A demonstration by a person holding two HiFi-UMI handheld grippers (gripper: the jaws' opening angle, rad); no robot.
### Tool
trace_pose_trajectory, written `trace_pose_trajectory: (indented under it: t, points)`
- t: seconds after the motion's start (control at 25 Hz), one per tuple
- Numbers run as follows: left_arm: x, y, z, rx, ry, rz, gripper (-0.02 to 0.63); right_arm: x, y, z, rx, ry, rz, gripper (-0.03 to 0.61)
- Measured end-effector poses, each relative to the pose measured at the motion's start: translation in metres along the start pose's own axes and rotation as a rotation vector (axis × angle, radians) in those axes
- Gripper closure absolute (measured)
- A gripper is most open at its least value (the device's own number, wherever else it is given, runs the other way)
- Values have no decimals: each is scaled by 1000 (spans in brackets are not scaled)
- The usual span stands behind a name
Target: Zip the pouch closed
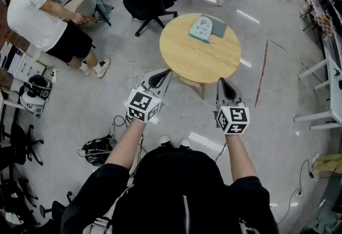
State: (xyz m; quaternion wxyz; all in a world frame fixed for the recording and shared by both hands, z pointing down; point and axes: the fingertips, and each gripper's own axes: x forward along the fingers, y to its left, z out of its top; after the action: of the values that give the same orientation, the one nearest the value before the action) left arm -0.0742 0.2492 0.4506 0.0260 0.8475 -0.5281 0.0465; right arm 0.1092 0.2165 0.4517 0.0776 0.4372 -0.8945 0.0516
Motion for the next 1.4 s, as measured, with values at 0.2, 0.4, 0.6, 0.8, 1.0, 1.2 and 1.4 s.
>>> trace_pose_trajectory:
  t: [0.2, 0.4, 0.6, 0.8, 1.0, 1.2, 1.4]
  points:
    - [-1, 13, -4, -4, -3, -8, 609, 11, 8, -4, 38, 8, 26, 577]
    - [-8, 24, -14, -3, 0, -18, 609, 21, 21, -14, 32, 36, 32, 577]
    - [-14, 33, -26, -11, 10, -26, 609, 29, 30, -21, 26, 34, 10, 577]
    - [-9, 46, -36, -24, 25, -38, 609, 43, 29, -28, 40, 49, -10, 577]
    - [26, 61, -38, -33, 30, -48, 609, 72, 5, -29, 60, 55, -22, 577]
    - [81, 82, -45, -43, 49, -56, 609, 115, -34, -33, 68, 67, -29, 577]
    - [154, 107, -35, -50, 57, -37, 609, 170, -91, -21, 70, 75, -16, 577]
